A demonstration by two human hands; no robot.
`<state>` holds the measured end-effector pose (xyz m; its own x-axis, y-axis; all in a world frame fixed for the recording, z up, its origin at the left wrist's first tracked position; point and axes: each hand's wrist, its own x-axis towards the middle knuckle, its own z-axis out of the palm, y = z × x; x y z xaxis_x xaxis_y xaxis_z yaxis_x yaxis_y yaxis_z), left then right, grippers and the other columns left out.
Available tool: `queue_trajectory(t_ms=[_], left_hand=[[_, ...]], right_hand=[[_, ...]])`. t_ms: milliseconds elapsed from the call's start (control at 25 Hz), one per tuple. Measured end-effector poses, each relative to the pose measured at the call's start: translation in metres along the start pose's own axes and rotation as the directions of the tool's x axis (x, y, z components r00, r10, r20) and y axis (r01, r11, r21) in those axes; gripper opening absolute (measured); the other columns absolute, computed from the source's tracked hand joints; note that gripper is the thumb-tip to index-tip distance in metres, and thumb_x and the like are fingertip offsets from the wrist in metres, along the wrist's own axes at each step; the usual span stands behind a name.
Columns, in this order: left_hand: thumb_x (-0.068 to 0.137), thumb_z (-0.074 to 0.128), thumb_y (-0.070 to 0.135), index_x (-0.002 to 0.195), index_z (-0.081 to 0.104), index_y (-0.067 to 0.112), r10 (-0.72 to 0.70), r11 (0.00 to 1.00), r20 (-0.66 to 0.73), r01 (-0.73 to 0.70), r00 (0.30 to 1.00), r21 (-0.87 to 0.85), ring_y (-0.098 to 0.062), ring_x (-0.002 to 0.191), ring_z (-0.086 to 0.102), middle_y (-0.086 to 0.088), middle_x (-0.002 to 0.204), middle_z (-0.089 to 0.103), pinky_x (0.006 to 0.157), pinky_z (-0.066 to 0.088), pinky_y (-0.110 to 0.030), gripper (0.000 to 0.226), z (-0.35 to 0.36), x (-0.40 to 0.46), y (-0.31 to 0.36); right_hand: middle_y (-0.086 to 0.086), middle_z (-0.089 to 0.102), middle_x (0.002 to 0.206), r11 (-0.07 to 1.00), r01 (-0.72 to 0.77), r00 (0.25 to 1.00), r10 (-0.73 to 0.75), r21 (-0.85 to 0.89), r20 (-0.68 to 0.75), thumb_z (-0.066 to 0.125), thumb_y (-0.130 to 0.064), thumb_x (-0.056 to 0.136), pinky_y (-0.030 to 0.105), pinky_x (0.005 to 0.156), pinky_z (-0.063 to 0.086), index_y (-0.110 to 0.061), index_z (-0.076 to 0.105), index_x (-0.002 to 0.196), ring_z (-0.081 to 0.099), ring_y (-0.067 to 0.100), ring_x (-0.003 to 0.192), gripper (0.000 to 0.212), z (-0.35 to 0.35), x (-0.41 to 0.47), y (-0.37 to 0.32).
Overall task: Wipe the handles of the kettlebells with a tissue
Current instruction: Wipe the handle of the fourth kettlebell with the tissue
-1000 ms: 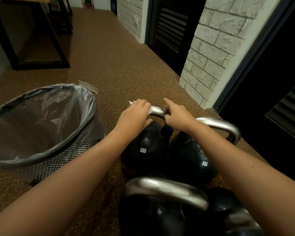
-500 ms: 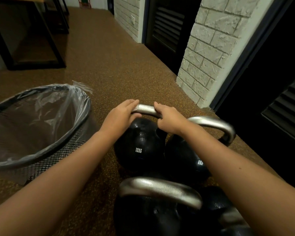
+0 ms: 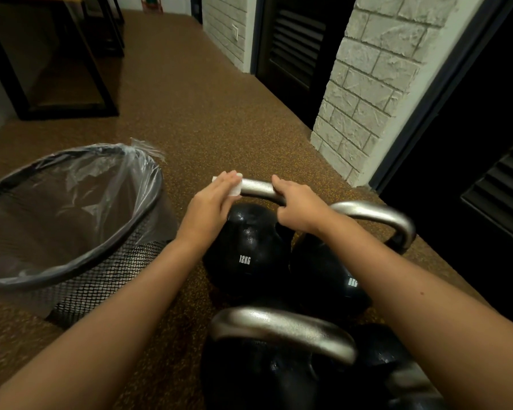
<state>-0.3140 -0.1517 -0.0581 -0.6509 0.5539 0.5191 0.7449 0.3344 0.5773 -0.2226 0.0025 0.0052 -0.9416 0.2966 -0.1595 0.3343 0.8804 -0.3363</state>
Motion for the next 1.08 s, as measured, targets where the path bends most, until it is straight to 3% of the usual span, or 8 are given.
queue_trajectory(t_ms=[120,280,440,560,680,840,960,1080], left_hand=[[0.089,0.059,0.014,0.122,0.061,0.008,-0.079,0.997,0.009,0.079,0.997,0.025,-0.018,0.116,0.056,-0.006,0.124,0.062,0.102,0.038,-0.026,0.033,-0.004,0.016,0.001],[0.093,0.054,0.011,0.118,0.064,0.009,0.005,1.0,-0.034,-0.006,0.999,-0.023,-0.014,0.117,0.056,-0.003,0.122,0.063,0.106,0.039,-0.029,0.027,-0.009,0.004,-0.001],[0.096,0.047,0.014,0.111,0.066,0.01,-0.159,0.987,-0.098,0.155,0.982,-0.046,-0.02,0.114,0.057,-0.004,0.112,0.068,0.109,0.033,-0.034,0.024,-0.013,0.007,-0.005],[0.094,0.049,0.011,0.107,0.067,0.008,-0.06,0.997,-0.038,0.058,0.998,-0.053,-0.018,0.104,0.061,-0.006,0.105,0.069,0.093,0.038,-0.019,0.022,-0.007,0.019,0.005],[0.093,0.051,0.008,0.105,0.068,0.006,0.035,0.999,-0.028,-0.036,0.999,-0.04,-0.016,0.102,0.061,-0.006,0.106,0.068,0.093,0.041,-0.02,0.022,-0.006,0.016,0.003],[0.095,0.047,0.018,0.092,0.069,0.009,-0.228,0.974,0.065,0.228,0.971,0.011,-0.021,0.087,0.061,-0.008,0.088,0.069,0.08,0.044,-0.032,0.023,-0.013,0.037,0.0],[0.095,0.048,0.019,0.09,0.069,0.01,-0.152,0.988,0.162,0.156,0.975,-0.012,-0.021,0.08,0.061,-0.008,0.082,0.067,0.077,0.047,-0.036,0.023,-0.013,0.045,0.014],[0.095,0.048,0.017,0.095,0.069,0.009,-0.083,0.995,0.125,0.089,0.989,-0.04,-0.019,0.085,0.062,-0.008,0.088,0.069,0.078,0.047,-0.034,0.023,-0.013,0.036,0.012]], right_hand=[[0.006,0.028,0.152,1.0,0.008,1.0,-0.008,-0.012,-0.004,0.047,-0.008,0.083,0.031,0.111,0.024,-0.015,0.015,0.149,0.026,0.029,0.138,0.074,-0.001,0.0,-0.001],[0.005,0.02,0.155,1.0,0.007,1.0,-0.007,-0.02,0.01,0.048,-0.009,0.084,0.032,0.113,0.021,-0.017,0.012,0.15,0.021,0.027,0.141,0.076,-0.001,-0.002,0.0],[0.005,0.021,0.155,1.0,0.015,1.0,-0.015,-0.014,0.004,0.047,-0.008,0.084,0.031,0.112,0.021,-0.016,0.012,0.15,0.021,0.027,0.141,0.075,-0.002,-0.002,-0.002],[0.006,0.024,0.154,1.0,0.017,1.0,-0.018,-0.026,-0.003,0.048,-0.009,0.084,0.03,0.111,0.023,-0.015,0.013,0.15,0.024,0.028,0.139,0.074,-0.003,-0.003,-0.003],[0.006,0.021,0.155,1.0,0.01,1.0,-0.01,-0.02,-0.003,0.048,-0.009,0.085,0.031,0.112,0.021,-0.017,0.011,0.15,0.022,0.028,0.14,0.076,-0.002,-0.004,-0.003],[0.007,0.02,0.155,1.0,0.008,1.0,-0.008,-0.02,-0.005,0.048,-0.01,0.084,0.032,0.112,0.021,-0.016,0.011,0.15,0.021,0.029,0.14,0.076,-0.001,-0.002,-0.004],[0.006,0.022,0.154,1.0,0.002,1.0,-0.002,-0.018,0.0,0.048,-0.011,0.084,0.032,0.111,0.022,-0.016,0.011,0.15,0.022,0.029,0.139,0.076,-0.001,-0.003,-0.004],[0.007,0.022,0.154,1.0,0.016,1.0,-0.016,-0.02,0.0,0.049,-0.01,0.084,0.031,0.112,0.021,-0.015,0.011,0.15,0.022,0.028,0.14,0.077,-0.001,-0.005,-0.004]])
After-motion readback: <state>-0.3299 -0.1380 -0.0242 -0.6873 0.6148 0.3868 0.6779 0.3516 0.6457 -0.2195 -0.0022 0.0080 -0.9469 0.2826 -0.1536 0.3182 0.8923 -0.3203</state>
